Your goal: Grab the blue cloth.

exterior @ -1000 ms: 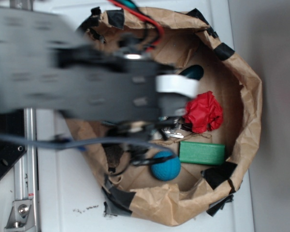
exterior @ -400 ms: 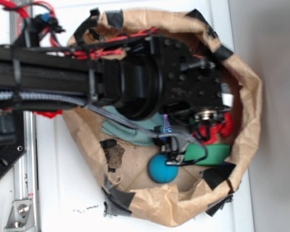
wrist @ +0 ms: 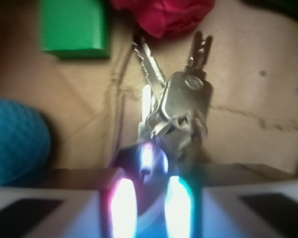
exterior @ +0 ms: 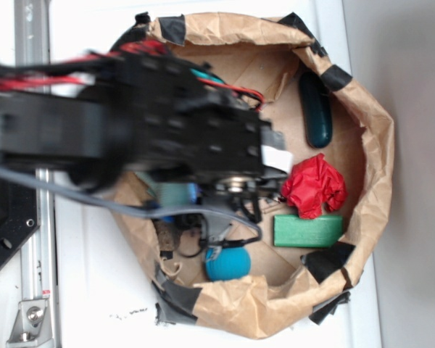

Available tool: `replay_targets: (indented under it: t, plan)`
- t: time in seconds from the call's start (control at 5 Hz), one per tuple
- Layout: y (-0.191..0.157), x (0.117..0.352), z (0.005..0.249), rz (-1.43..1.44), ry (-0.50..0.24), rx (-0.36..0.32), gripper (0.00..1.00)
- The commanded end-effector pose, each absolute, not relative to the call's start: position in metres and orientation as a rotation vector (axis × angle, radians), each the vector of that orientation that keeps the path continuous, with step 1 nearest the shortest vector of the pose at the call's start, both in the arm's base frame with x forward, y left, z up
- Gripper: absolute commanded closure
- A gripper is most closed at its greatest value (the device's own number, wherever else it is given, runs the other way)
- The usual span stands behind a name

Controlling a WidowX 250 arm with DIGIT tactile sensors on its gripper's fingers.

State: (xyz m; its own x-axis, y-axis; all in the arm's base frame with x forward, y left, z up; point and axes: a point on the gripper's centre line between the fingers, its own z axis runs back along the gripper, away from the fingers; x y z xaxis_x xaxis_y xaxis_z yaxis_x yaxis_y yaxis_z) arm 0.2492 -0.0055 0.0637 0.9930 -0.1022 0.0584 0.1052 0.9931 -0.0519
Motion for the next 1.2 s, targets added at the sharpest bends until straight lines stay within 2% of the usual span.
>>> replay_targets:
  t: [0.0,0.2,0.4,0.6,0.8,1.0]
  plan:
    - [-0.001,0.254,0.102,-0.065,-0.176,-0.080,0.00]
    - [-0.001,0.253,0.099,-0.064,-0.150,-0.089,0.00]
    - [-0.003,0.245,0.086,-0.089,-0.125,-0.066,0.00]
    - [-0.014,0.231,0.060,-0.148,-0.087,-0.099,0.00]
    - [-0.022,0.216,0.043,-0.194,-0.013,-0.102,0.00]
    - [-0.031,0.208,0.035,-0.210,-0.004,-0.087,0.00]
